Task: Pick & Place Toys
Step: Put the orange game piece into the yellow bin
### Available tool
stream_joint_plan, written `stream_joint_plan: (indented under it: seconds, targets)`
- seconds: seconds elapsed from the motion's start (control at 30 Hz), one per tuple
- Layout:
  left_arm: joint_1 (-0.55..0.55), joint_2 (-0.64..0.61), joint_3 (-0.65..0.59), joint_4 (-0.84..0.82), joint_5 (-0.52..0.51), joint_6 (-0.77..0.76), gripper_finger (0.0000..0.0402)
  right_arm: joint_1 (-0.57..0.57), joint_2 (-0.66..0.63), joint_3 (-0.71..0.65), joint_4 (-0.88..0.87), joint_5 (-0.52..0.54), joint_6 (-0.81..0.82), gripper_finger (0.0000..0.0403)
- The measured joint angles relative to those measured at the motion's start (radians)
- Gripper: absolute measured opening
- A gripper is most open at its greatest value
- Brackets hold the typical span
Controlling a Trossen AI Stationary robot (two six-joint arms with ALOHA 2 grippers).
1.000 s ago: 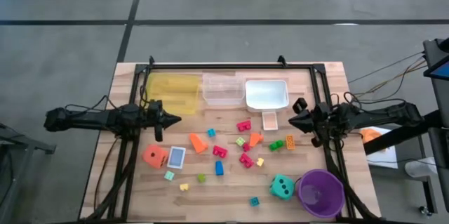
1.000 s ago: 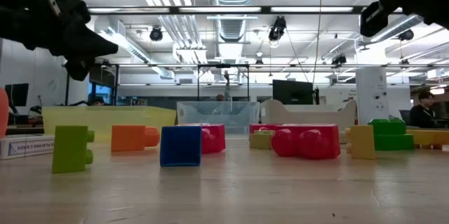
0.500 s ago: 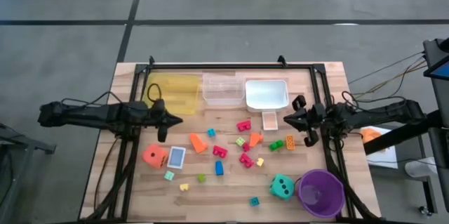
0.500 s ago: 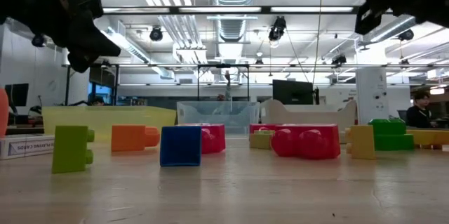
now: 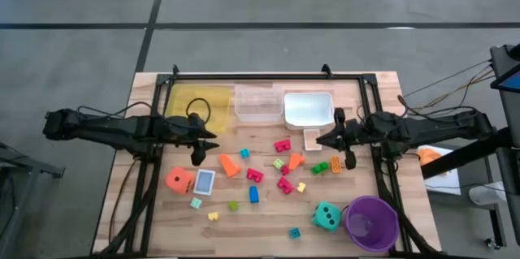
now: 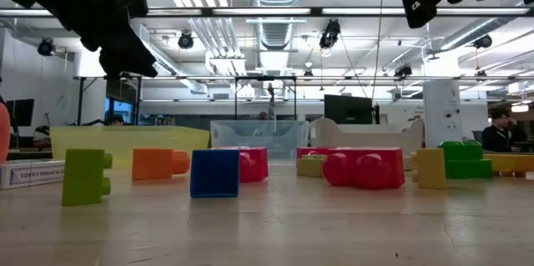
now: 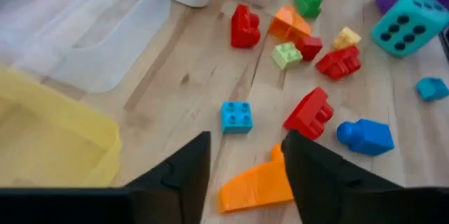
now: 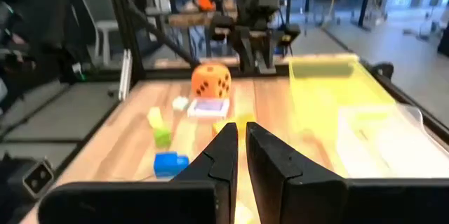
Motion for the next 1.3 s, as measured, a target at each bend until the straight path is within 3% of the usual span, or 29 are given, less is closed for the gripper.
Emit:
stream_joint_plan:
  seconds: [0.4,0.7,0.83,1.07,1.3]
  targets:
    - [0.0,0.196,0.062,-0.013,0.064,0.082,0.0218,0.0,0.043,0.116,-0.2,-0.025,0.015,0.0044]
    - [0.0,0.251,0.1,-0.017,0.122,0.255,0.0219,0.0,0.068,0.099,-0.2,-0.037,-0.022,0.0181]
    - [-0.001,0.25,0.105,-0.015,0.119,0.329,0.0219,0.0,0.085,0.099,-0.218,-0.037,0.011,0.022]
    - [-0.017,0.288,0.111,-0.023,0.103,0.433,0.0219,0.002,0.143,0.097,-0.179,0.001,-0.017,0.023]
    - [-0.085,0.427,0.182,-0.052,0.097,0.497,0.0223,0.003,0.212,0.097,-0.106,0.001,-0.05,0.023]
